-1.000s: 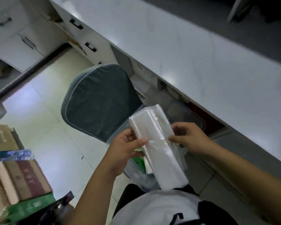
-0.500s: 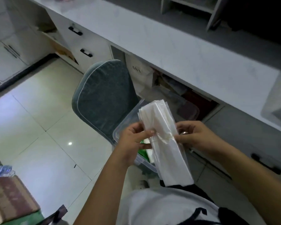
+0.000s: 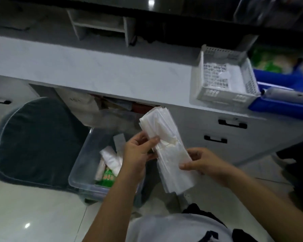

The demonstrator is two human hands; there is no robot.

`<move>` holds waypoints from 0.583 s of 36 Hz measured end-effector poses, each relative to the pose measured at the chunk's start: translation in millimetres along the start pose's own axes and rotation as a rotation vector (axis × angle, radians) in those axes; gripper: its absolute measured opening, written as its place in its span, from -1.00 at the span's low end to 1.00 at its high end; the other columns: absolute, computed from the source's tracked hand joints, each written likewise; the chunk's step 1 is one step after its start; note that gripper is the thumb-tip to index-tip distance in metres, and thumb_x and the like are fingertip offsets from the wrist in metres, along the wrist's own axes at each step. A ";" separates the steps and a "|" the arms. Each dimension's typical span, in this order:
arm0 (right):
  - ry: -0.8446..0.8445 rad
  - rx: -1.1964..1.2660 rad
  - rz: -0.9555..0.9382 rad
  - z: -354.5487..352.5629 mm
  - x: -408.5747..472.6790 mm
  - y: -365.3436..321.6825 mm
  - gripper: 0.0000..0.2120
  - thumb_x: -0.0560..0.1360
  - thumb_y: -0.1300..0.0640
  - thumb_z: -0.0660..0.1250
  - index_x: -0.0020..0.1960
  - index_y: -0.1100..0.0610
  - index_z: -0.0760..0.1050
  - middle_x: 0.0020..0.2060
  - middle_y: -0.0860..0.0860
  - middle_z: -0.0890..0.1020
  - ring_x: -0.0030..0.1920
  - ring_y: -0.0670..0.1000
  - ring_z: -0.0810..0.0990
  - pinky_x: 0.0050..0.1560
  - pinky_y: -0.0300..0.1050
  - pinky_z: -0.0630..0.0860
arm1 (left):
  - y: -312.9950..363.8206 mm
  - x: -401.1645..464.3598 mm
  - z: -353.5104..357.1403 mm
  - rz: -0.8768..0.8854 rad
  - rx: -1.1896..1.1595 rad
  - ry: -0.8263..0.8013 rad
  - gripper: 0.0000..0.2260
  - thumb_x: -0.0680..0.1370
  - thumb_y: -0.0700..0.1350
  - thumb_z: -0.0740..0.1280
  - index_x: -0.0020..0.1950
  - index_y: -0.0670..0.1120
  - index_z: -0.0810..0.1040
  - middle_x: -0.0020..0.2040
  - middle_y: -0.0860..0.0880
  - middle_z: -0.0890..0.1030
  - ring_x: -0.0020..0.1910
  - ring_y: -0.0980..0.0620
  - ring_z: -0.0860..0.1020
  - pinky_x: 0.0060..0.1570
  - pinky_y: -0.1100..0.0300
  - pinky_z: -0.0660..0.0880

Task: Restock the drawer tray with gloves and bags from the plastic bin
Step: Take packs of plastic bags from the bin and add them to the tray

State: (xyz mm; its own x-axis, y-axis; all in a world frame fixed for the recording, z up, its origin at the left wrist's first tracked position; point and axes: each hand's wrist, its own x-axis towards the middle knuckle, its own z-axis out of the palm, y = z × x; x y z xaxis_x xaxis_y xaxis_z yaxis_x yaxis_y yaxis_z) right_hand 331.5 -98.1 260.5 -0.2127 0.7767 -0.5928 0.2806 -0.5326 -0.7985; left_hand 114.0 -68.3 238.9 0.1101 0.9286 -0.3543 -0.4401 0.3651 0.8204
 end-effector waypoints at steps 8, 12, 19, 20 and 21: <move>0.047 0.068 0.019 -95.9 -7.1 16.9 -0.64 0.33 0.24 0.57 0.11 0.14 0.64 -0.03 0.08 0.74 -0.01 0.11 0.72 0.09 0.13 0.63 | -21.9 35.8 101.5 0.060 0.141 -0.054 -0.78 0.51 -0.21 0.43 0.15 -0.06 0.67 0.06 -0.17 0.70 0.00 -0.15 0.70 -0.19 0.02 0.63; 0.071 0.084 -0.008 -163.2 -14.9 26.2 -0.62 0.31 0.21 0.59 0.11 0.12 0.64 -0.03 0.07 0.74 -0.01 0.09 0.72 0.13 0.16 0.62 | -40.3 57.5 169.7 0.213 0.247 -0.111 -0.56 0.51 -0.24 0.43 0.32 0.14 0.55 0.11 -0.18 0.68 -0.03 -0.14 0.68 -0.18 -0.02 0.65; -0.014 0.191 -0.045 -292.5 -36.6 38.2 -0.73 0.40 0.17 0.53 0.09 0.01 0.68 0.07 0.05 0.71 0.08 0.09 0.69 0.01 -0.02 0.66 | -56.0 106.8 254.5 0.204 0.353 -0.181 -0.13 0.32 -0.08 0.60 0.44 0.45 0.22 0.00 -0.10 0.70 -0.33 0.11 0.58 -0.49 0.20 0.43; -0.009 0.155 -0.070 -307.4 -39.7 36.3 -0.73 0.40 0.15 0.53 0.09 -0.01 0.68 0.07 0.02 0.71 0.08 0.07 0.69 0.01 -0.01 0.66 | -58.3 114.3 264.8 0.188 0.349 -0.191 -0.14 0.30 -0.06 0.61 0.44 0.40 0.26 -0.04 -0.07 0.70 -0.35 0.13 0.55 -0.51 0.22 0.40; 0.007 0.112 -0.098 -320.6 -41.9 33.3 -0.74 0.40 0.14 0.53 0.08 -0.04 0.68 0.05 0.00 0.71 0.07 0.04 0.70 0.02 0.01 0.67 | -59.6 121.5 274.5 0.177 0.348 -0.211 -0.17 0.29 -0.06 0.61 0.44 0.34 0.31 -0.08 -0.04 0.70 -0.36 0.14 0.54 -0.52 0.24 0.37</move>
State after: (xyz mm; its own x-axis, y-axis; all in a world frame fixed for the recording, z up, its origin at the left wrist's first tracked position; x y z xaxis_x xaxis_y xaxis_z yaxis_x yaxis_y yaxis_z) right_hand 649.8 -40.6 292.3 -0.2274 0.8292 -0.5107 0.1524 -0.4877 -0.8596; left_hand 398.3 40.7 270.1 0.2557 0.9587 -0.1248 -0.1459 0.1659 0.9753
